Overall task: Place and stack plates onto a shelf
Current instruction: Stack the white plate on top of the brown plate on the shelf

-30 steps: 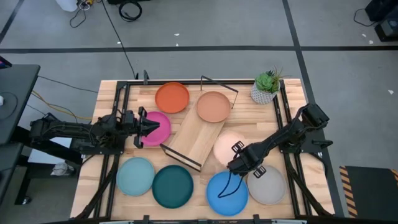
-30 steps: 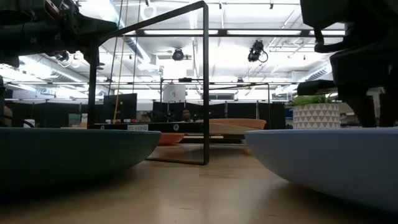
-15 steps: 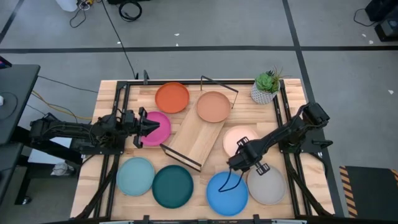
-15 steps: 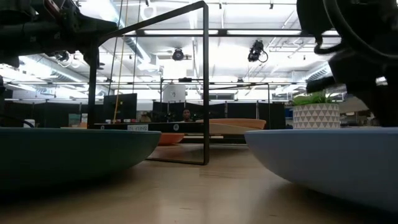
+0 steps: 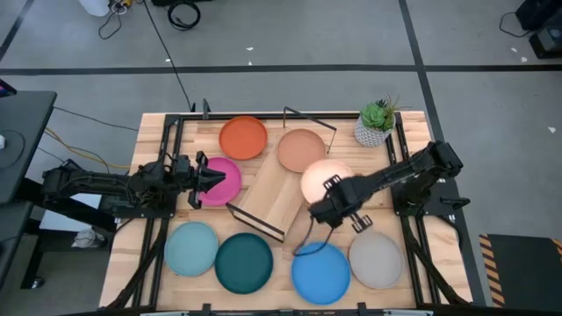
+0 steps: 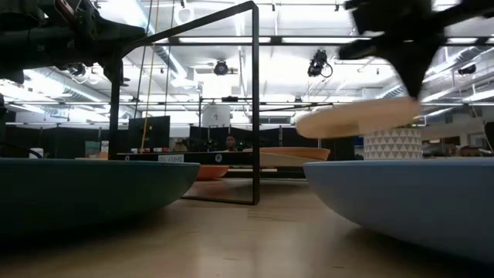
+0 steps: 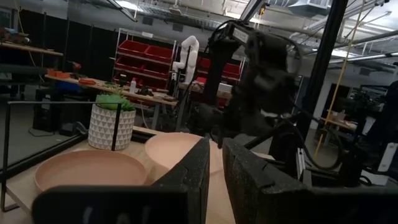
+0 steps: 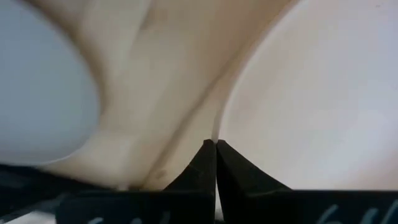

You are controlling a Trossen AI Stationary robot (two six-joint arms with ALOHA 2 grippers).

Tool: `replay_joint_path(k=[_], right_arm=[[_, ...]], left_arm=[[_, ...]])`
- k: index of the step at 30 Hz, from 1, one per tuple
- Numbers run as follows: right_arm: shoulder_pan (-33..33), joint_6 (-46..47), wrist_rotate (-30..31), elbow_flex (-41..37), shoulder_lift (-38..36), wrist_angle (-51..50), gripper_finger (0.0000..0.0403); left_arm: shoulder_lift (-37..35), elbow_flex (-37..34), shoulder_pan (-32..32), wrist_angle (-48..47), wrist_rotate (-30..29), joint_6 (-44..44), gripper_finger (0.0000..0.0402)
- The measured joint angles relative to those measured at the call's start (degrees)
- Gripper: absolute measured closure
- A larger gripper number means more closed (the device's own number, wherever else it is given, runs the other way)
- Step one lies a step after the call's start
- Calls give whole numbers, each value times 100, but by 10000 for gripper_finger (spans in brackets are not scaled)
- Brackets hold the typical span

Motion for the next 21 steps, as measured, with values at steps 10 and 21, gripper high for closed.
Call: replay_joint_path(k=[10, 21], right_arm=[[-1650, -1827, 403, 150, 0, 1194, 397], [-2736, -2817, -339, 27, 7, 2492, 397]], left_arm=[[2, 2, 2, -59, -2, 286, 351], [2, 2, 2, -215, 0, 130, 351]])
